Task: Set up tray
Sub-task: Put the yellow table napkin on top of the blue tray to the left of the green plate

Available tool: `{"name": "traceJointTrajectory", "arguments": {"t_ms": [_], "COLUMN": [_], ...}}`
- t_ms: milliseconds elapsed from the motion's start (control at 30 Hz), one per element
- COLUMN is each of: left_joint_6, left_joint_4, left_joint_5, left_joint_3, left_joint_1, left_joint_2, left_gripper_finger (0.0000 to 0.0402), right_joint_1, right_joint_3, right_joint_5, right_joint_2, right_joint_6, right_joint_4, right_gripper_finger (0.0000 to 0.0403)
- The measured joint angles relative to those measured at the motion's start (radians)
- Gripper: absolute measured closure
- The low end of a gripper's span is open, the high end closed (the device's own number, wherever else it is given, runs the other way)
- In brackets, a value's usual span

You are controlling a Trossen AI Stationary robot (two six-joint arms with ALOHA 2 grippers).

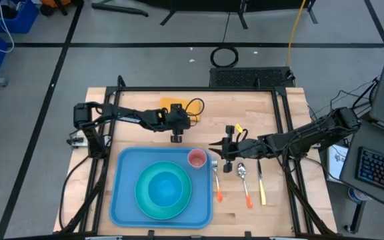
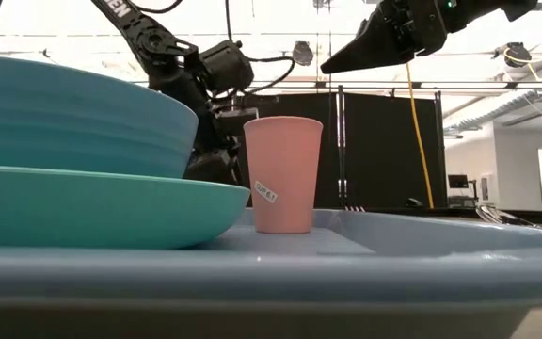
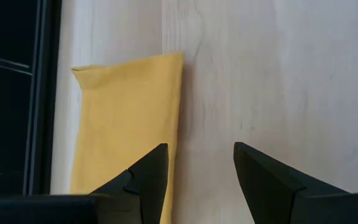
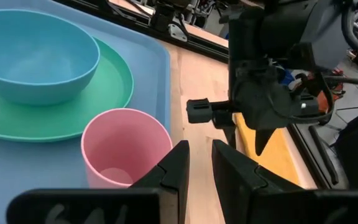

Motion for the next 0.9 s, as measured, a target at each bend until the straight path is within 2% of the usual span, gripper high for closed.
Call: {"name": "traceJointTrajectory", "arguments": {"t_ms": [367, 900], "left_joint_6": [0.034, 0.040], "left_joint_4": [0.078, 0.077], "left_joint_5": [-0.015, 0.011], "left_joint_3": [0.003, 0.003], "left_joint_1": [0.000, 0.022], "left_joint_2": [0.032, 0.032], "left_gripper_finger": [0.0213, 0.0213], "right_joint_1": [-0.027, -0.026], "right_joint_3": [0.000, 0.000], "right_joint_5": [-0.001, -0.001], "right_joint_2": [0.000, 0.000], "right_joint_6": [0.022, 0.021], "right_joint_4": [-0.001, 0.001], "right_gripper_finger": [0.0344, 0.0344]}}
